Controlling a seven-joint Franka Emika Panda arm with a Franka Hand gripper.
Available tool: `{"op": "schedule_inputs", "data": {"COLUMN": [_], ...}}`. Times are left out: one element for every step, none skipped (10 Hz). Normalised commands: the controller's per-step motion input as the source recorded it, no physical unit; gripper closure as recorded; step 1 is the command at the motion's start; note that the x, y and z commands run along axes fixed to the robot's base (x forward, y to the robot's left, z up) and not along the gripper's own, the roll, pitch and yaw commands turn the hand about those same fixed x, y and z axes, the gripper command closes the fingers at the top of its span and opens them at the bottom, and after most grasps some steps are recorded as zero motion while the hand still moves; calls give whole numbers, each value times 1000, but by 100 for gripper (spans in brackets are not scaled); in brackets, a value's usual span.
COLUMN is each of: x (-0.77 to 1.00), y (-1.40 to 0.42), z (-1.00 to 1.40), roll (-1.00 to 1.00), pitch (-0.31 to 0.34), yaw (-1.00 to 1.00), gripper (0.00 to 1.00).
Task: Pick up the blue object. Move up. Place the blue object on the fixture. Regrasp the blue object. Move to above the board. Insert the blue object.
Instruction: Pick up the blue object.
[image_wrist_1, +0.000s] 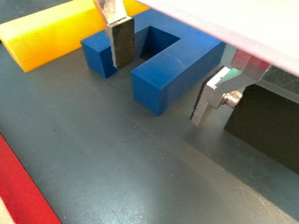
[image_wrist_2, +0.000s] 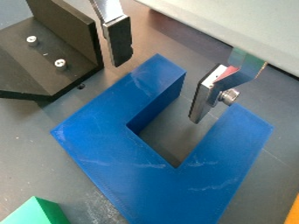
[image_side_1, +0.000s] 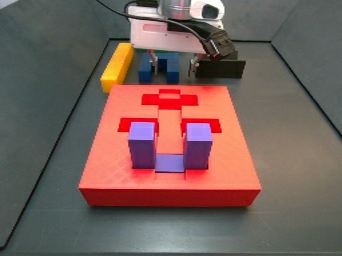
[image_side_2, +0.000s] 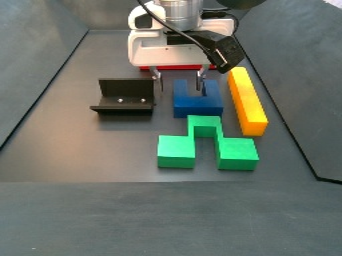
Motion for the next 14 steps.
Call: {"op": "schedule_inputs", "data": {"x": [-3, 0, 0, 0, 0, 0, 0, 0, 0, 0, 0, 0, 0, 0], "y": [0, 0, 0, 0, 0, 0, 0, 0, 0, 0, 0, 0, 0, 0], "z": [-91, 0, 0, 0, 0, 0, 0, 0, 0, 0, 0, 0, 0, 0], "roll": [24, 0, 0, 0, 0, 0, 0, 0, 0, 0, 0, 0, 0, 0], "pitch": [10, 0, 0, 0, 0, 0, 0, 0, 0, 0, 0, 0, 0, 0], "yaw": [0, 0, 0, 0, 0, 0, 0, 0, 0, 0, 0, 0, 0, 0], "gripper": [0, 0, 100, 100, 100, 100, 100, 100, 100, 100, 100, 100, 100, 100]}}
